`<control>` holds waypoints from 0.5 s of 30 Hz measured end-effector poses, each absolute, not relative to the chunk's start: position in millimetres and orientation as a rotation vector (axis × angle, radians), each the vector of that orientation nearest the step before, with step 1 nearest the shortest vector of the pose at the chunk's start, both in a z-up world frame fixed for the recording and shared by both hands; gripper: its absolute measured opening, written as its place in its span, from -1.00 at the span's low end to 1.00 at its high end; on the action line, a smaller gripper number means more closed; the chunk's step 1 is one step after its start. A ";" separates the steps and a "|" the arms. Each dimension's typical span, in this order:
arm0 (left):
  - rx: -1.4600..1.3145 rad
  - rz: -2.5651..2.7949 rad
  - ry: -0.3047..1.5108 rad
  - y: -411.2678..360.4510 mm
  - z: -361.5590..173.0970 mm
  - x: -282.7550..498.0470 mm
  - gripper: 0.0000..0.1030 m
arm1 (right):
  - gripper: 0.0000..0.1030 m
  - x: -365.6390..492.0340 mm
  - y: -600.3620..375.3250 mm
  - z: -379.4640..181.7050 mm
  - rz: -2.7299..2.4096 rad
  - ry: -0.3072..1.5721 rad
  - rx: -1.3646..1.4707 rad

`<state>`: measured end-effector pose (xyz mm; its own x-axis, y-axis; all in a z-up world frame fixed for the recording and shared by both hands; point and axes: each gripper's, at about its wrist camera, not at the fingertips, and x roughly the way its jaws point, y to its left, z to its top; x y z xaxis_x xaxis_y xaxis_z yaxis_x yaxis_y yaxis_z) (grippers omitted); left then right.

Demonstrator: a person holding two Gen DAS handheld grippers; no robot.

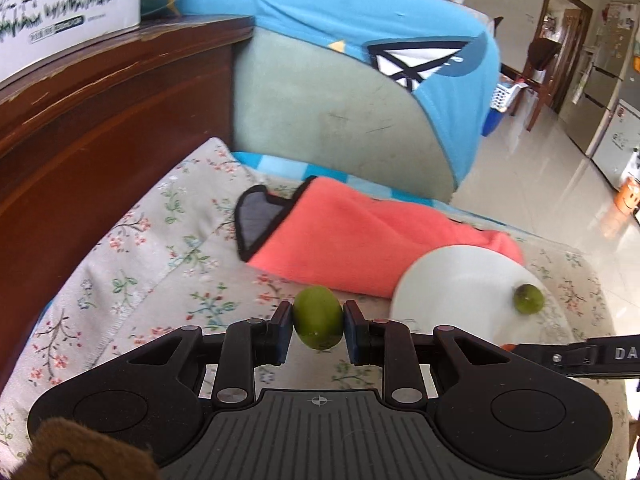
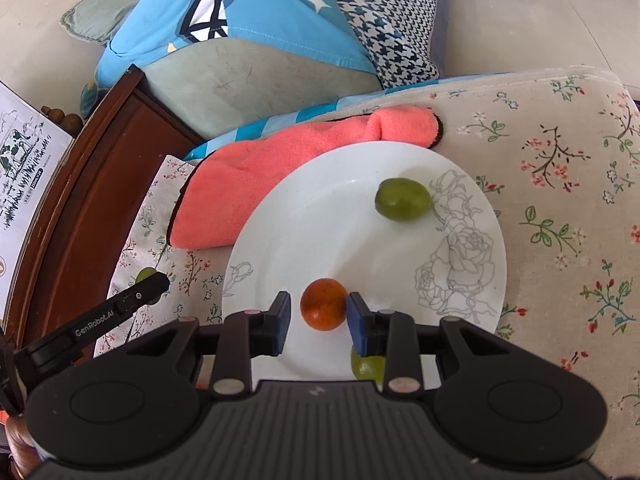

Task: Organize fruits
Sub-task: 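Lower the green plum onto the plate and open the left tool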

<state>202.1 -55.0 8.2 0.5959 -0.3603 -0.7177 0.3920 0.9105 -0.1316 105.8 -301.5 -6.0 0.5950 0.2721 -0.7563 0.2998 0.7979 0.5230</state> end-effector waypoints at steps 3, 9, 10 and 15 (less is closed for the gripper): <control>0.051 -0.503 0.827 -72.7 9.6 192.1 -0.52 | -0.37 104.0 -303.2 -5.2 -0.019 0.952 0.674; 0.083 -0.567 0.844 -100.8 4.0 180.4 -0.52 | -0.36 103.4 -302.8 -2.9 -0.011 0.948 0.673; 0.089 -0.570 0.842 -103.5 3.8 178.2 -0.52 | -0.35 103.1 -303.1 -2.2 -0.012 0.946 0.672; 0.099 -0.584 0.808 -106.7 12.5 168.8 -0.48 | -0.32 101.0 -304.4 3.8 -0.013 0.928 0.642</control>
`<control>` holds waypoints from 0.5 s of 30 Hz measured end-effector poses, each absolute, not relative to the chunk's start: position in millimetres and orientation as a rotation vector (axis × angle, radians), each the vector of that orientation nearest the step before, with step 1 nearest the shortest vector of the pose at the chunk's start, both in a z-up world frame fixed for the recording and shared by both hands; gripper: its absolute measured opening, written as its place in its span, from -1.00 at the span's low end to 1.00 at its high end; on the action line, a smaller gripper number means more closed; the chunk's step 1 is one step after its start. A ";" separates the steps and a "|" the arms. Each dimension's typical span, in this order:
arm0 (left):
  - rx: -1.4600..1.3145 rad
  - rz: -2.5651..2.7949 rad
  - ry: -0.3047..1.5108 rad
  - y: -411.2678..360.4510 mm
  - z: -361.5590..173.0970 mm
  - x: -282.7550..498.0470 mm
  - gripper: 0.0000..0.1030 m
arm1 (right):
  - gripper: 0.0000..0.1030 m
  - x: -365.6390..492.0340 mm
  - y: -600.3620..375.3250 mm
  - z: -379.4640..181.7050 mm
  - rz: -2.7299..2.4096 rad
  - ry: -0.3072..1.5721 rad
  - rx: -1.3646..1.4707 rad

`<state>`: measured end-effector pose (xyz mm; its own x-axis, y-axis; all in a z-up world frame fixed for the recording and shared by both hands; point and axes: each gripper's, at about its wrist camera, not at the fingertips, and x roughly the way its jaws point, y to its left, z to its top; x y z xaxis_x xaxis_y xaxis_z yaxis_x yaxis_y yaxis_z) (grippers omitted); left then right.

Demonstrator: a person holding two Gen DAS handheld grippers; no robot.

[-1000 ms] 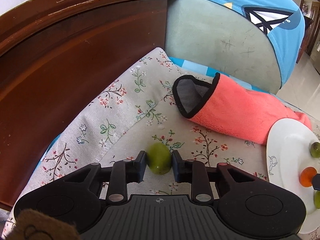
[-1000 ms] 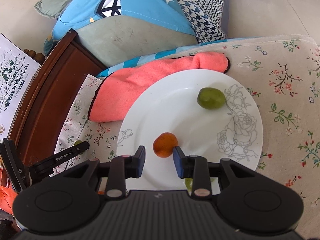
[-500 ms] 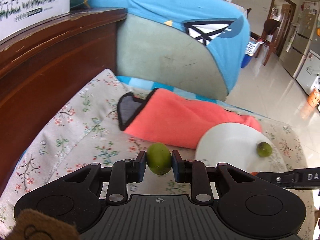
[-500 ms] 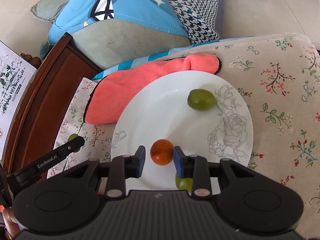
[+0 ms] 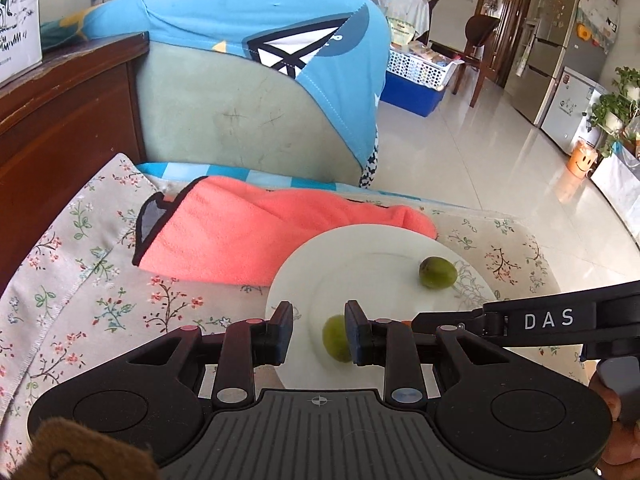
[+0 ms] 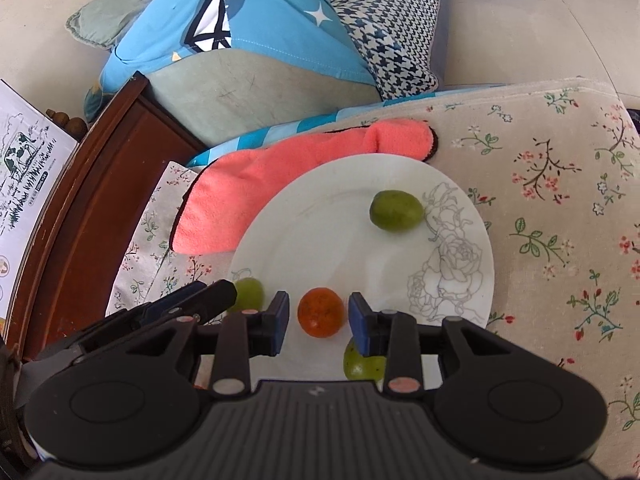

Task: Organize fruits
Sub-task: 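Lower the green plum onto the plate and open the left tool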

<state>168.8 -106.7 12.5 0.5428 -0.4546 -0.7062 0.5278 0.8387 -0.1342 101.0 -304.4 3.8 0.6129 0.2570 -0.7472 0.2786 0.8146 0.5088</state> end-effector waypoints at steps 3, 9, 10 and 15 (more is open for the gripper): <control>0.098 -0.579 0.793 -104.8 17.8 165.1 -0.36 | -0.28 99.8 -303.9 8.0 -0.013 0.917 0.617; 0.120 -0.538 0.759 -98.0 27.8 151.8 0.18 | -0.22 94.8 -298.8 15.3 0.009 0.902 0.566; 0.117 -0.535 0.758 -95.9 29.1 149.5 0.19 | -0.22 93.3 -297.4 16.4 0.014 0.901 0.558; 0.109 -0.502 0.759 -83.8 35.4 136.2 0.33 | -0.19 83.3 -288.0 19.1 0.049 0.901 0.529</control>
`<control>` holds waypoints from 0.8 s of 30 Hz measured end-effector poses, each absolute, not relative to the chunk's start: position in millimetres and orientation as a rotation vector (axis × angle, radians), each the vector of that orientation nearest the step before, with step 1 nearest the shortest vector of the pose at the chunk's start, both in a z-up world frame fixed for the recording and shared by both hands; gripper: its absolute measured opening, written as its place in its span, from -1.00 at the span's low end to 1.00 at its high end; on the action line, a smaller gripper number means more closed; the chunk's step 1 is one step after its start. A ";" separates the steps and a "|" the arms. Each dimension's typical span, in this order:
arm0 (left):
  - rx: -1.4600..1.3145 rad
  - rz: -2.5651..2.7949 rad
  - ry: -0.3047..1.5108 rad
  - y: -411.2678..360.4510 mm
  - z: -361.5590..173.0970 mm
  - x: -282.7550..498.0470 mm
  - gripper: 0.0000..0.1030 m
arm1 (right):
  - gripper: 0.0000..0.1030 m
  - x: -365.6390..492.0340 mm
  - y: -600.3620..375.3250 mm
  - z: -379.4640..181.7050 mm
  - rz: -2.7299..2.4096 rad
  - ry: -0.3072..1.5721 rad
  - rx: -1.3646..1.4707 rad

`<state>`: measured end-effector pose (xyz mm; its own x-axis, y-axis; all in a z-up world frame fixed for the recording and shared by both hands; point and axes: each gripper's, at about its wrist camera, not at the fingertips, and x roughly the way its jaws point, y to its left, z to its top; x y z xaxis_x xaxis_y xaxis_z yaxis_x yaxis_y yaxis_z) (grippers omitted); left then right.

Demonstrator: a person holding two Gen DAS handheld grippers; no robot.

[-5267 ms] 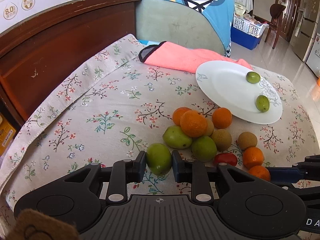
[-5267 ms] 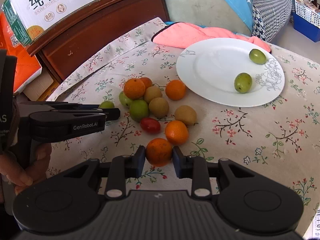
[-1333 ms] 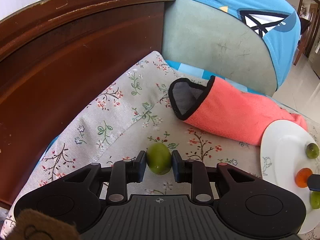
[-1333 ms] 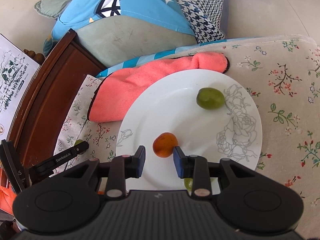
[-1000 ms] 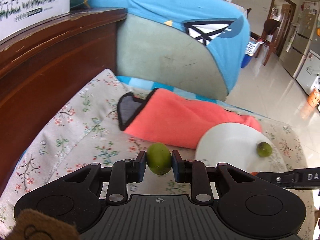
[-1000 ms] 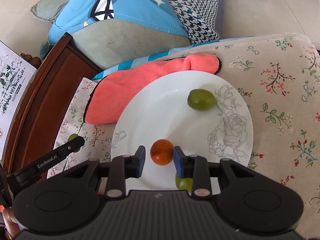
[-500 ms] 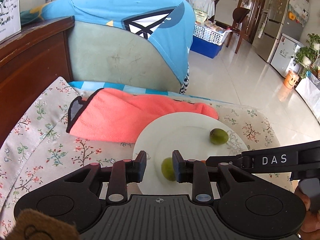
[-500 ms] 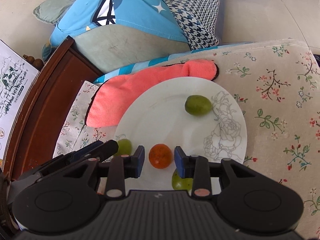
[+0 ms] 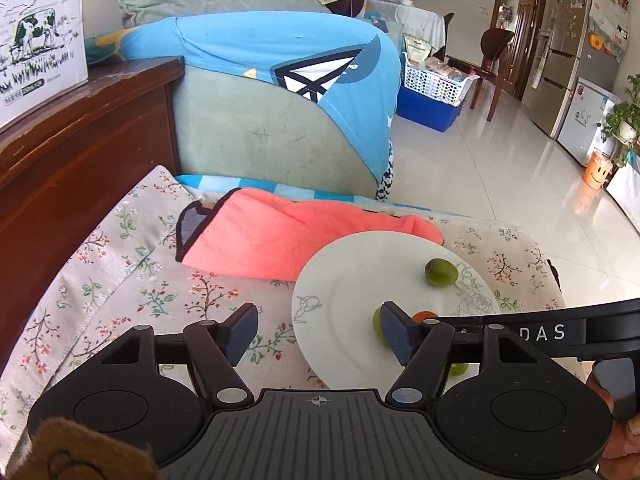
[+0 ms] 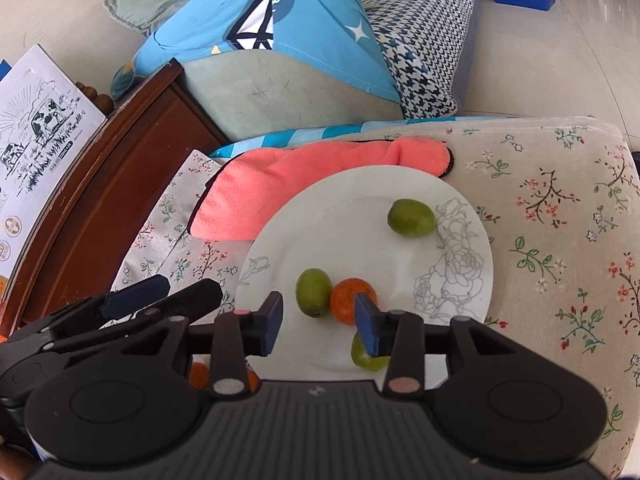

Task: Organize fruits
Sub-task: 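Lower the green plum onto the plate and open the left tool, then withdraw both open tools from the plate back to the fruit pile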

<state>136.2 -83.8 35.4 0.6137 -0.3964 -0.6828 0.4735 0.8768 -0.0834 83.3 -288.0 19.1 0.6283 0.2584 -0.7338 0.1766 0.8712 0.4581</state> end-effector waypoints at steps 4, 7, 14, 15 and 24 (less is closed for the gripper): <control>0.095 -0.468 0.778 -70.9 37.6 126.5 0.42 | -0.19 72.7 -275.5 20.5 0.086 0.904 0.483; 0.069 -0.435 0.803 -60.2 35.9 119.7 0.45 | -0.15 62.8 -265.0 22.6 0.111 0.896 0.434; 0.028 -0.370 0.848 -37.7 26.5 102.1 0.45 | -0.08 35.0 -247.4 22.1 0.147 0.897 0.407; 0.026 -0.360 0.852 -35.0 24.9 99.4 0.45 | -0.08 30.6 -244.6 22.0 0.151 0.898 0.400; 0.002 -0.306 0.866 -16.5 14.2 77.6 0.47 | -0.08 -2.1 -223.0 8.7 0.156 0.934 0.357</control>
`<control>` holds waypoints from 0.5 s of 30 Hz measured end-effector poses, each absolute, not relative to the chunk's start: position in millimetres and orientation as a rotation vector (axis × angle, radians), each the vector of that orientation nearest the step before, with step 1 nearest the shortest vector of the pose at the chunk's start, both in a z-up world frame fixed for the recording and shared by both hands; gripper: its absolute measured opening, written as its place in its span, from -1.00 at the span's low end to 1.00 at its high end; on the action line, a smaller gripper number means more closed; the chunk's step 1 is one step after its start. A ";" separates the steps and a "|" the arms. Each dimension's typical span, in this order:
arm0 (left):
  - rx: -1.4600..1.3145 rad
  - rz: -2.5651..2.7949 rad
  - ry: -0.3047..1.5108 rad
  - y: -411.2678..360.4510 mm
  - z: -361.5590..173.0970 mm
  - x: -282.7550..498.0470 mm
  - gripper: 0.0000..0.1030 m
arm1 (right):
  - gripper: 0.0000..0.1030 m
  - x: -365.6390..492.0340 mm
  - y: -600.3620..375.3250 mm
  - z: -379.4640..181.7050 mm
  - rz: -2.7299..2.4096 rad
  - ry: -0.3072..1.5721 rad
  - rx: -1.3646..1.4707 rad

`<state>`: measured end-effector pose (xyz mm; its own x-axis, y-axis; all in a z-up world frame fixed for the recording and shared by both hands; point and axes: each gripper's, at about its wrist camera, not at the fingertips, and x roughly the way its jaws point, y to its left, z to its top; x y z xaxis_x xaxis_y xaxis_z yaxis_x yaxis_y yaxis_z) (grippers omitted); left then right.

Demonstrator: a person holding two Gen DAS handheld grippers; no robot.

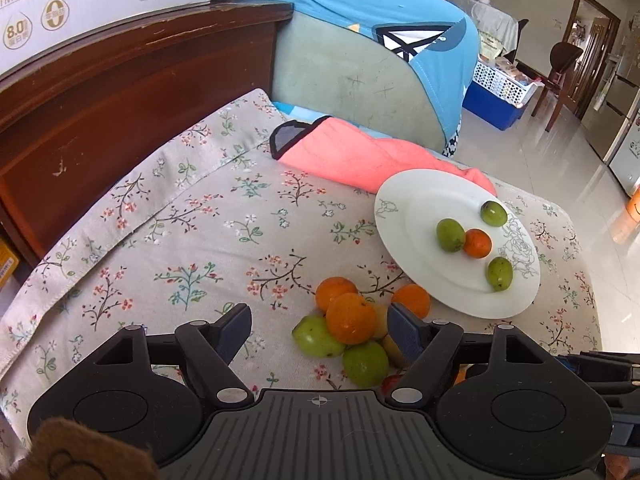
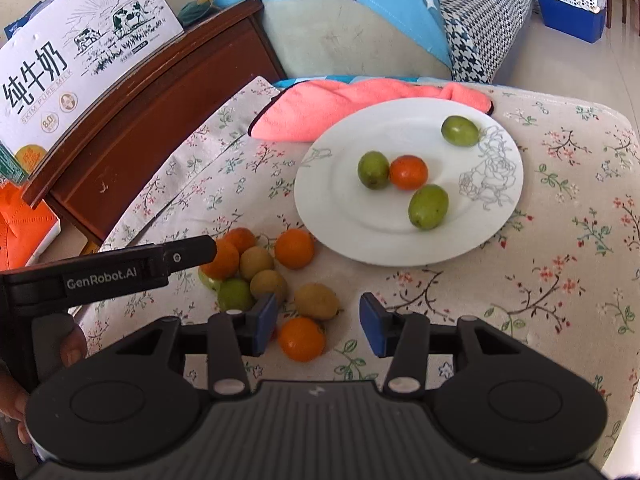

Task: Organize fruits
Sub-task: 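Withdraw both open tools from the plate back to the fruit pile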

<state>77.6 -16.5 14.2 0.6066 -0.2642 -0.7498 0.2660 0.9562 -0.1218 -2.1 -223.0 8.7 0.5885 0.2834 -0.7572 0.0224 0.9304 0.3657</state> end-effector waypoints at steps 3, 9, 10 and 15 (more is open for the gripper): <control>0.033 -0.298 0.848 -16.5 13.0 73.9 0.47 | -0.08 -7.3 -216.3 3.7 0.149 0.941 0.329; 0.087 -0.309 0.827 -21.8 7.1 71.3 0.47 | -0.09 -8.4 -205.9 -3.9 0.155 0.956 0.290; 0.092 -0.310 0.824 -22.3 6.4 71.5 0.47 | -0.09 -8.1 -204.4 -4.9 0.158 0.959 0.282; 0.096 -0.322 0.819 -24.5 2.1 73.6 0.47 | -0.10 -5.7 -200.9 -6.9 0.157 0.959 0.267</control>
